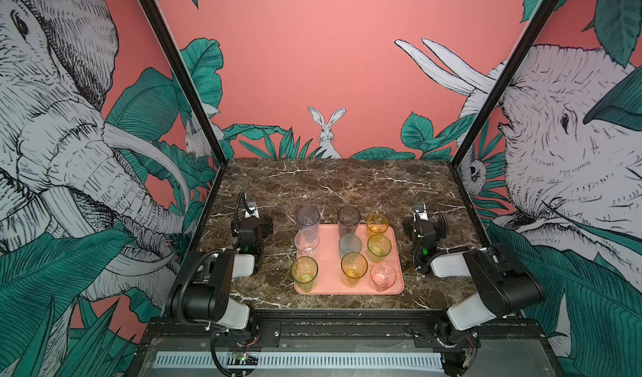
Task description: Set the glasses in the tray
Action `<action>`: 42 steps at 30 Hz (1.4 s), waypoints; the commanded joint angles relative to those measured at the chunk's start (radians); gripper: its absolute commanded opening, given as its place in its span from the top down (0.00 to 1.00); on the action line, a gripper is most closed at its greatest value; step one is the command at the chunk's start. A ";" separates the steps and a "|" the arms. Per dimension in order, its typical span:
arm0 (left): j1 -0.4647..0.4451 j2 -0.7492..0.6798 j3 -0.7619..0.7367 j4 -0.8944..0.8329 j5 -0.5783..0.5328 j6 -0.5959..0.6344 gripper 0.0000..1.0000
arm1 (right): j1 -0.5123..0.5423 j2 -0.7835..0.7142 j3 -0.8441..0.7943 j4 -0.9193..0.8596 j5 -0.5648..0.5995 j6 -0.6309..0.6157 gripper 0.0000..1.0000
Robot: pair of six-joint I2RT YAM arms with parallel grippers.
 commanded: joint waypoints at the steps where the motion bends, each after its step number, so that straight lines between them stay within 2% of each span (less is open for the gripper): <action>1: 0.005 0.014 -0.002 0.111 0.067 0.036 0.01 | -0.024 -0.013 -0.018 0.141 -0.068 -0.006 0.00; 5: 0.003 0.053 -0.029 0.211 0.081 0.047 0.01 | -0.051 -0.028 -0.006 0.090 -0.125 0.022 0.00; 10: 0.005 0.050 0.011 0.133 0.035 0.028 0.00 | -0.091 -0.039 0.015 0.025 -0.199 0.052 0.00; 12: 0.005 0.042 0.054 0.031 0.030 0.023 0.00 | -0.104 -0.039 0.023 0.006 -0.221 0.063 0.00; 17: 0.005 0.042 0.051 0.038 0.032 0.024 0.00 | -0.187 -0.030 0.051 -0.085 -0.341 0.148 0.01; 18: 0.004 0.044 0.051 0.045 0.028 0.025 0.00 | -0.206 0.007 0.041 -0.032 -0.348 0.162 0.01; 19: 0.004 0.045 0.051 0.048 0.029 0.025 0.00 | -0.204 0.024 0.029 0.045 -0.318 0.157 0.01; 21: 0.003 0.043 0.051 0.042 0.030 0.025 0.00 | -0.203 -0.010 0.045 -0.057 -0.332 0.166 0.01; 23: 0.004 0.044 0.050 0.045 0.029 0.025 0.00 | -0.203 0.016 0.031 0.020 -0.331 0.155 0.01; 25: 0.003 0.044 0.051 0.044 0.029 0.025 0.00 | -0.202 0.003 0.037 -0.019 -0.329 0.162 0.01; 42: 0.004 0.044 0.051 0.043 0.030 0.025 0.01 | -0.202 0.010 0.033 0.001 -0.335 0.157 0.01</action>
